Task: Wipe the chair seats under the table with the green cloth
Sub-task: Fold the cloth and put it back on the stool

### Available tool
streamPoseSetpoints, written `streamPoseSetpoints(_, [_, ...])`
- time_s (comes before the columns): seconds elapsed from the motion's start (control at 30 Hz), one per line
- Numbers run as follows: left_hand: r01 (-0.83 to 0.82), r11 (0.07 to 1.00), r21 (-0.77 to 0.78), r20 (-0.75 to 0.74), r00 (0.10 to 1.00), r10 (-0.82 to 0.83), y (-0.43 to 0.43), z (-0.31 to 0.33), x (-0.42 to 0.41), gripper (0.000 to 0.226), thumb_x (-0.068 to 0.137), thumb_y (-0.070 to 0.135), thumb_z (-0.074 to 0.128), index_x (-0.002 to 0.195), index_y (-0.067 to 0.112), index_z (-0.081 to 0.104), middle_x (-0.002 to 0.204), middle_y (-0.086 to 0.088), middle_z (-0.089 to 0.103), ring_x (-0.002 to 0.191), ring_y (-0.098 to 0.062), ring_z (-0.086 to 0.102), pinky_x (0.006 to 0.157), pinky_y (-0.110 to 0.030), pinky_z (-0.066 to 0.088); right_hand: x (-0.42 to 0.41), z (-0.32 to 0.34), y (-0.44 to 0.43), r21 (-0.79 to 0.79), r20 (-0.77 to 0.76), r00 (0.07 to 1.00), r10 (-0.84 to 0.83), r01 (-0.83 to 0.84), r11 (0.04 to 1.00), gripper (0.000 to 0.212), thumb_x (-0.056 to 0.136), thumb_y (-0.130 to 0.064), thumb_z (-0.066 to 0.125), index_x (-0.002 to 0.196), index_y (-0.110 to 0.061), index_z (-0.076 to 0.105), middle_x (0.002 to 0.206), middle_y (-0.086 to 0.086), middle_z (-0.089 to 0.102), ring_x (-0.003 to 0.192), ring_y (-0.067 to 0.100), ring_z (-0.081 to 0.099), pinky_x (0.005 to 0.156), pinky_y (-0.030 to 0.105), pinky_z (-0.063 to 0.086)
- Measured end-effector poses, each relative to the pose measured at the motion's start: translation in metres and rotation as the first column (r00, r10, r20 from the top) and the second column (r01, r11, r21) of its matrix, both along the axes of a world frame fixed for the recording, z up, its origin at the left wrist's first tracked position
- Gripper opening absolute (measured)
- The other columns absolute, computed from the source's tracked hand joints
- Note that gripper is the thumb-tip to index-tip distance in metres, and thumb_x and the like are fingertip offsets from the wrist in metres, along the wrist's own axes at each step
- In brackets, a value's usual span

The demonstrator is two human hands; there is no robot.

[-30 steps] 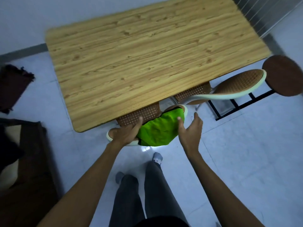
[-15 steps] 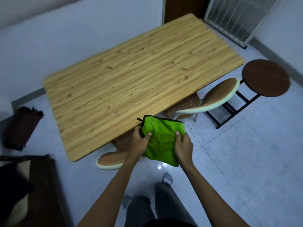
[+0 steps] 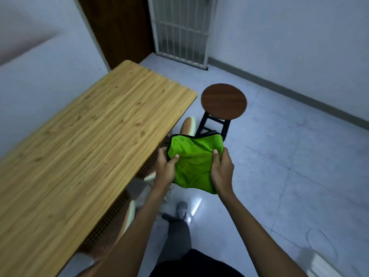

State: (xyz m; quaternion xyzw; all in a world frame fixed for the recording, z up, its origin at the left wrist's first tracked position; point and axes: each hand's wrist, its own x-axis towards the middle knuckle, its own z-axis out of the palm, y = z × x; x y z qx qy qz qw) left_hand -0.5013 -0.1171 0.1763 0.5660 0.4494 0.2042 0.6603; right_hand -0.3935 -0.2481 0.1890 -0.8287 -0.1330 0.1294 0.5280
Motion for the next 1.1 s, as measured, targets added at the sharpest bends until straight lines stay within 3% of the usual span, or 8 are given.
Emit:
streamPoseSetpoints(0.1, [0.075, 0.997, -0.014, 0.048, 0.996, -0.074, 0.013, 0.0, 0.061, 0.028, 0.093, 0.006, 0.06, 0.115, 0.021, 0.051, 0.122, -0.012, 0.064, 0.114, -0.032, 0.062, 0.095, -0.05, 0.052, 0.052, 0.001, 0.005, -0.007, 0.004, 0.998, -0.065, 0.065, 0.998, 0.028, 0.104, -0.029, 0.043, 0.076, -0.03, 0.04, 0.068, -0.006, 0.052, 0.062, 0.002, 0.05, 0.057, 0.028, 0.037])
streamPoseSetpoints(0.2, [0.133, 0.991, -0.002, 0.072, 0.989, -0.133, 0.033, -0.002, 0.124, 0.034, 0.093, 0.006, 0.06, 0.11, 0.035, 0.052, 0.119, 0.0, 0.063, 0.11, -0.022, 0.063, 0.088, -0.037, 0.054, 0.11, -0.007, 0.019, -0.02, -0.01, 0.993, -0.117, 0.117, 0.993, 0.026, 0.104, -0.03, 0.043, 0.079, -0.021, 0.043, 0.069, -0.004, 0.054, 0.063, 0.004, 0.051, 0.058, 0.031, 0.038])
streamPoseSetpoints(0.37, [0.241, 0.97, 0.041, -0.012, 0.97, -0.241, 0.081, -0.022, 0.224, 0.042, 0.085, 0.03, 0.064, 0.123, 0.036, 0.047, 0.135, -0.009, 0.058, 0.122, -0.028, 0.059, 0.101, -0.056, 0.051, 0.208, -0.026, 0.057, -0.043, -0.043, 0.981, -0.189, 0.187, 0.981, 0.025, 0.103, -0.032, 0.042, 0.082, -0.02, 0.045, 0.072, -0.002, 0.057, 0.068, 0.009, 0.056, 0.059, 0.032, 0.038])
streamPoseSetpoints(0.5, [0.28, 0.96, 0.028, 0.052, 0.958, -0.281, 0.113, -0.028, 0.296, 0.042, 0.096, 0.02, 0.058, 0.121, 0.052, 0.047, 0.141, -0.007, 0.056, 0.119, -0.015, 0.061, 0.097, -0.044, 0.055, 0.281, -0.043, 0.087, -0.053, -0.085, 0.977, -0.198, 0.194, 0.98, 0.02, 0.104, -0.033, 0.041, 0.095, -0.02, 0.054, 0.085, -0.002, 0.064, 0.08, 0.014, 0.06, 0.067, 0.033, 0.041])
streamPoseSetpoints(0.67, [0.331, 0.944, 0.014, 0.031, 0.943, -0.331, 0.149, -0.06, 0.384, 0.053, 0.101, 0.008, 0.048, 0.148, 0.027, 0.033, 0.154, -0.007, 0.043, 0.139, -0.027, 0.046, 0.111, -0.057, 0.043, 0.37, -0.083, 0.115, -0.065, -0.108, 0.973, -0.206, 0.2, 0.978, 0.026, 0.104, -0.035, 0.04, 0.106, -0.015, 0.055, 0.092, 0.001, 0.067, 0.083, 0.017, 0.063, 0.072, 0.033, 0.044])
streamPoseSetpoints(0.83, [0.378, 0.918, 0.117, -0.066, 0.926, -0.372, 0.177, -0.11, 0.461, 0.061, 0.097, 0.0, 0.045, 0.147, 0.035, 0.037, 0.15, 0.008, 0.044, 0.131, 0.0, 0.048, 0.111, -0.039, 0.045, 0.456, -0.142, 0.151, -0.138, -0.166, 0.976, -0.144, 0.122, 0.983, 0.038, 0.105, -0.035, 0.037, 0.139, -0.019, 0.047, 0.123, 0.006, 0.066, 0.107, 0.027, 0.062, 0.092, 0.039, 0.049])
streamPoseSetpoints(1.0, [0.432, 0.891, 0.143, -0.227, 0.89, -0.395, 0.196, -0.176, 0.509, 0.052, 0.096, -0.008, 0.038, 0.141, 0.015, 0.052, 0.139, -0.005, 0.055, 0.122, -0.021, 0.055, 0.106, -0.052, 0.048, 0.522, -0.207, 0.18, -0.207, -0.084, 0.996, -0.007, -0.011, 0.978, 0.04, 0.105, -0.028, 0.039, 0.143, -0.015, 0.046, 0.14, 0.007, 0.057, 0.127, 0.026, 0.052, 0.109, 0.037, 0.04])
streamPoseSetpoints(1.1, [0.5, 0.848, 0.175, -0.341, 0.839, -0.423, 0.199, -0.207, 0.521, 0.052, 0.095, -0.012, 0.039, 0.142, 0.007, 0.049, 0.146, -0.013, 0.049, 0.136, -0.028, 0.047, 0.115, -0.042, 0.04, 0.539, -0.241, 0.187, -0.329, -0.018, 1.0, 0.021, -0.026, 0.944, 0.04, 0.105, -0.029, 0.04, 0.14, -0.011, 0.048, 0.132, 0.013, 0.061, 0.12, 0.033, 0.056, 0.099, 0.042, 0.047])
